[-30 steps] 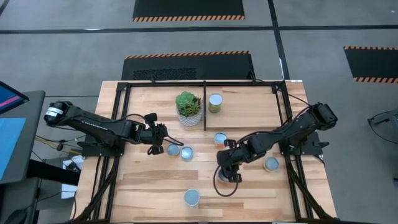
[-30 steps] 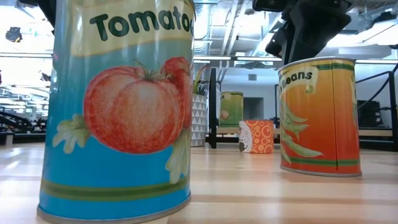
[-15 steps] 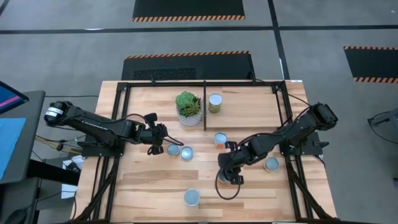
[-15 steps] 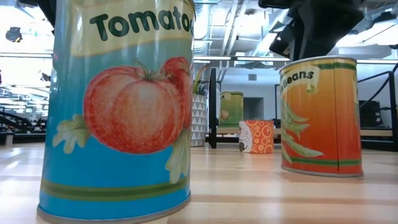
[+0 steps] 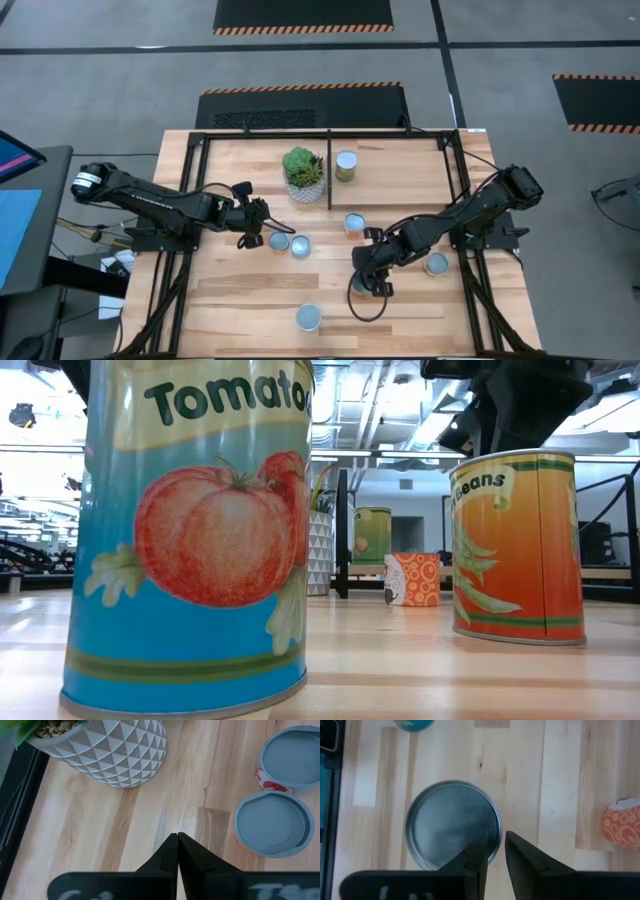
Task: Pick and place cans onto a shelf
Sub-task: Put the canned green peas on the shelf
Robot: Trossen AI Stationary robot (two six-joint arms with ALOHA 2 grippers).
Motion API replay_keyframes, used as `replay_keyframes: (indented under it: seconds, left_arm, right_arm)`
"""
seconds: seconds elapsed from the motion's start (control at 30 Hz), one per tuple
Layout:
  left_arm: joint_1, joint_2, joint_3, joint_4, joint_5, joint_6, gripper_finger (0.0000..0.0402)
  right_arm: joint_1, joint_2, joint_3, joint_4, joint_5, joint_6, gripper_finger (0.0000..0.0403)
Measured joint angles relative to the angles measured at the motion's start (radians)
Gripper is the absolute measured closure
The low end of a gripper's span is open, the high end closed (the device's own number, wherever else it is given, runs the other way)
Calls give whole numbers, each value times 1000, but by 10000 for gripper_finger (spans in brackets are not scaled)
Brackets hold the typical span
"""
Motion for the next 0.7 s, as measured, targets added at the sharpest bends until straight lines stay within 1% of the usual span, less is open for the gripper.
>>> replay_keyframes:
  seconds: [0.37,0.47,0.6,0.7]
  left_arm:
    - [0,0,0,0,0,-1,401]
    - [0,0,0,1,0,-1,401]
    - [0,0,0,7,0,-2,401]
    - [0,0,0,7,-11,-2,401]
  right_arm:
    - [0,0,-10,2,0,45,314]
    - [0,0,-10,2,0,56,338]
    - [-7,-1,-10,2,2,104,388]
    - [-8,-1,-10,8,6,121,392]
